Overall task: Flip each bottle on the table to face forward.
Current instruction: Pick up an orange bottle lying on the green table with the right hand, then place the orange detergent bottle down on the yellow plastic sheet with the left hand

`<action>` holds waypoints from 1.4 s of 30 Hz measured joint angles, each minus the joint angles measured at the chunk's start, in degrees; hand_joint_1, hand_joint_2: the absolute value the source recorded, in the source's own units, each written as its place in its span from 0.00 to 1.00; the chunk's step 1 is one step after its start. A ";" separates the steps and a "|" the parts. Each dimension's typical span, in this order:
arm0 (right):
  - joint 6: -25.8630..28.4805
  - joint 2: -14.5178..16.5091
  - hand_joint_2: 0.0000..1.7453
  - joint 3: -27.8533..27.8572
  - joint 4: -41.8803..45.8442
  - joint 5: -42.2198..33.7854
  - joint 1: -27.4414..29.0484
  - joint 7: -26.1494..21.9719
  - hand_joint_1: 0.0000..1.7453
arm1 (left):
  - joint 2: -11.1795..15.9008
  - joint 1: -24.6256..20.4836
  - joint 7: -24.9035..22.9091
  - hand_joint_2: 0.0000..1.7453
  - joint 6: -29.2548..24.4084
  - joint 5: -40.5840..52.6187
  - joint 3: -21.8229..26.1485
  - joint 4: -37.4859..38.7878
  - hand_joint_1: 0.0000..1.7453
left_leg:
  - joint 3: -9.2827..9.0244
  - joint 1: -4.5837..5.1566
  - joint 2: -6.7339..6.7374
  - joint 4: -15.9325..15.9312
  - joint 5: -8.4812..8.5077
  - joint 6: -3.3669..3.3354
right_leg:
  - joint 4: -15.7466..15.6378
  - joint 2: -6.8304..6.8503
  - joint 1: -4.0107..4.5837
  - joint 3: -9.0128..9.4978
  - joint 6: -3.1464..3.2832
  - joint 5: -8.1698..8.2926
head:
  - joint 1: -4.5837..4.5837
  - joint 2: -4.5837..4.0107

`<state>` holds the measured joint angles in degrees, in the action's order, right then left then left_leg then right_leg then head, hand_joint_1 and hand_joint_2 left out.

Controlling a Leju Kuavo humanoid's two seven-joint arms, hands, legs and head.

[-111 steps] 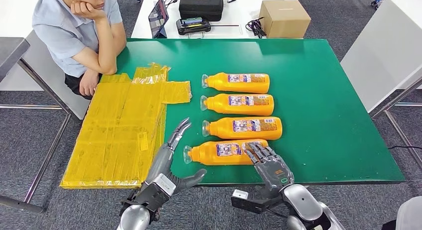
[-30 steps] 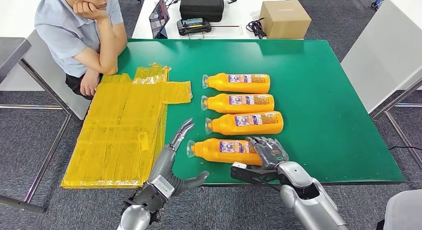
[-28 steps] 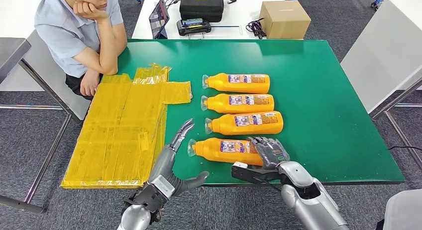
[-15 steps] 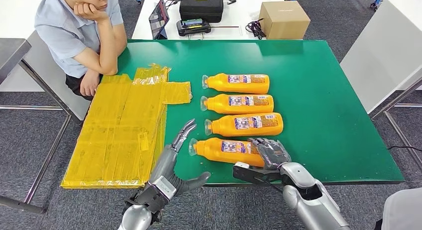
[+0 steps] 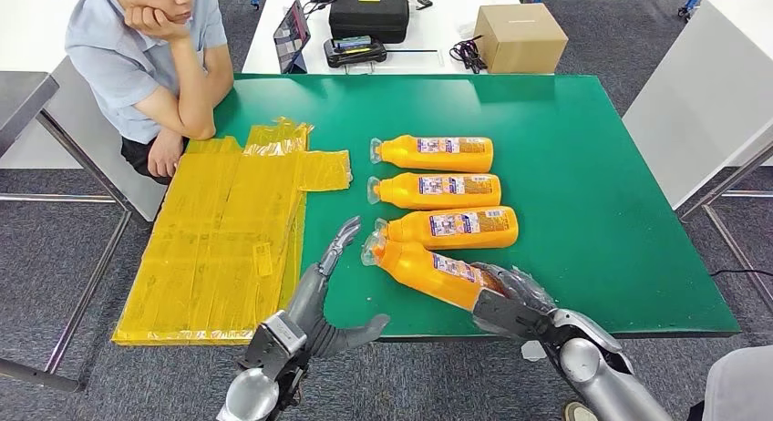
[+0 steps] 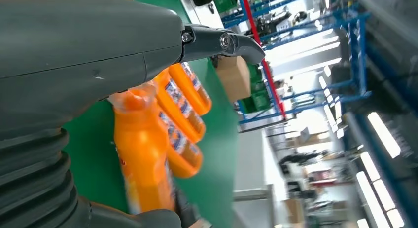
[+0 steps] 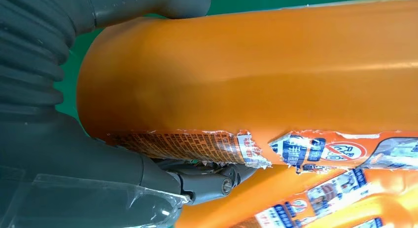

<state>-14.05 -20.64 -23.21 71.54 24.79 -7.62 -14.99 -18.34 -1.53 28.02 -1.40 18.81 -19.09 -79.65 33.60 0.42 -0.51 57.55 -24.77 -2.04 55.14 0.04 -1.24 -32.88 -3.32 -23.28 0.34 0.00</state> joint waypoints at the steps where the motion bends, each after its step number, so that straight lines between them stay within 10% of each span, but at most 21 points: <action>1: 0.06 -0.04 1.00 0.39 0.58 -0.68 0.66 -0.08 1.00 | 0.00 0.01 0.17 1.00 -0.17 -1.27 0.10 0.07 0.00 | 0.00 0.00 0.02 0.00 0.00 0.00 | 0.00 -0.01 0.00 0.00 0.00 0.00 | 0.00 0.00; 18: 3.69 6.00 1.00 4.85 7.27 0.28 5.06 -0.03 1.00 | -0.34 2.41 -1.35 1.00 3.42 -21.34 4.03 -3.97 0.00 | 0.23 -0.02 0.02 -0.02 0.02 0.01 | 0.04 -0.01 0.02 -0.15 0.01 0.00 | -0.01 0.00; 23: 3.51 9.87 1.00 5.33 8.16 0.39 3.35 -2.61 1.00 | -0.50 2.17 -6.80 1.00 8.40 -28.42 5.03 0.25 0.00 | 0.31 -0.03 0.04 -0.02 0.04 0.01 | 0.06 -0.01 0.01 -0.22 0.00 0.01 | -0.02 0.00; 42: 1.95 17.21 1.00 1.70 8.26 -2.62 -1.39 -5.56 1.00 | -0.96 -2.67 -4.04 1.00 13.46 -35.70 6.89 13.58 0.00 | 0.46 -0.03 -0.04 -0.02 0.06 -0.01 | 0.07 0.01 0.02 -0.36 0.00 0.00 | -0.03 0.00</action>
<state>-12.10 -3.43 -21.51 79.80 22.17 -9.01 -20.56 -19.30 -4.20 23.98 12.05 -16.90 -12.20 -66.07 34.06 0.39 -0.55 57.53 -24.71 -2.05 55.21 0.05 -1.23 -33.24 -3.32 -23.28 0.32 0.00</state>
